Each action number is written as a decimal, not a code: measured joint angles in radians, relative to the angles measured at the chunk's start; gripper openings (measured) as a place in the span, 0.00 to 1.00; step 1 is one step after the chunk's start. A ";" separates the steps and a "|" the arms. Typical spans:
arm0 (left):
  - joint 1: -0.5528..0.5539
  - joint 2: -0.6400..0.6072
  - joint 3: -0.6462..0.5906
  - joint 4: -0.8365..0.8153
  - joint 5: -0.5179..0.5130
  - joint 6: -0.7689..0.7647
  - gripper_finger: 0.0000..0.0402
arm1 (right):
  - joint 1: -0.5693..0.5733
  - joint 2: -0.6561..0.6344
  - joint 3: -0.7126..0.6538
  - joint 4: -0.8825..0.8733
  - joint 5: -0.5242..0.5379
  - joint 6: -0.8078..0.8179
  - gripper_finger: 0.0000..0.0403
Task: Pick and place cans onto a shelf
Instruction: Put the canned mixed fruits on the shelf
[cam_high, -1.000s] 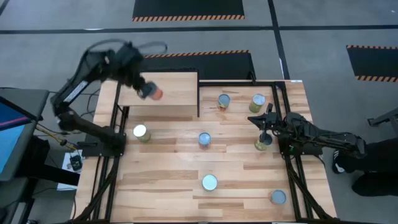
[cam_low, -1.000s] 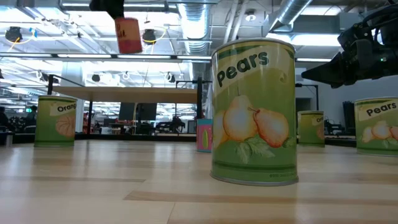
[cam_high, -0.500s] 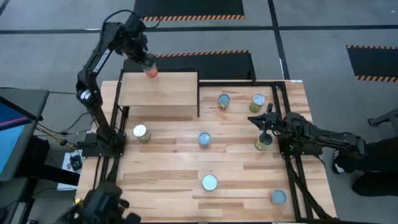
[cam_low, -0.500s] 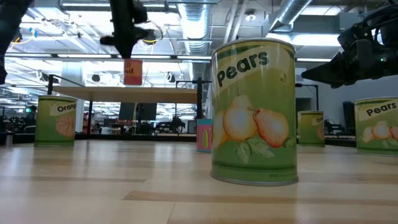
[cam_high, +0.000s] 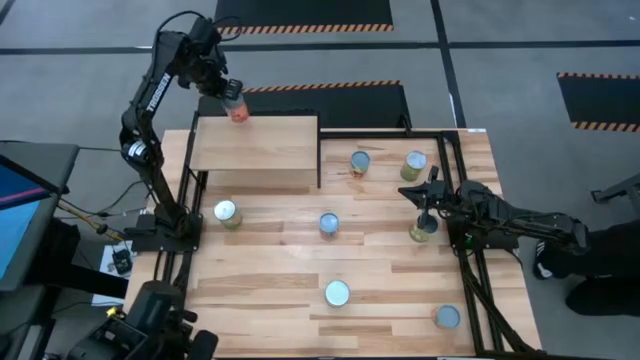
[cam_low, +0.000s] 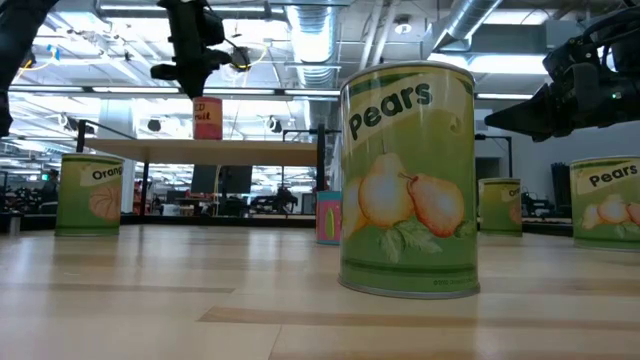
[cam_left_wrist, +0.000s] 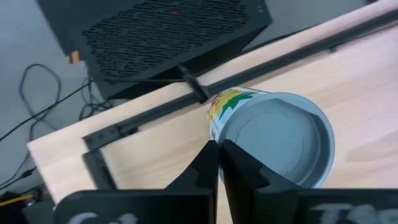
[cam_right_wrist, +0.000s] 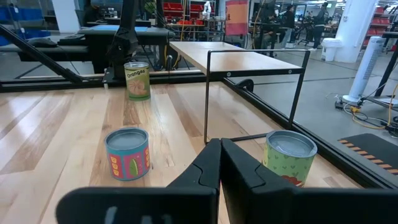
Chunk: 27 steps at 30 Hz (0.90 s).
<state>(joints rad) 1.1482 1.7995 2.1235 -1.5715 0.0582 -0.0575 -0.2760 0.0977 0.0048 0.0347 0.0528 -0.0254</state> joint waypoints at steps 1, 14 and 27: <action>-0.007 0.000 0.000 0.000 -0.002 -0.006 0.00 | 0.000 0.000 0.000 0.000 0.000 0.000 0.08; -0.015 -0.001 -0.088 0.005 -0.021 -0.024 0.00 | 0.000 0.000 0.000 0.000 0.000 0.000 0.08; -0.015 -0.019 -0.115 0.010 -0.074 -0.025 0.00 | 0.000 0.000 0.000 0.000 0.000 0.000 0.08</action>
<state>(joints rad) 1.1332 1.7806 2.0082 -1.5620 -0.0159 -0.0829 -0.2760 0.0975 0.0048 0.0349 0.0525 -0.0254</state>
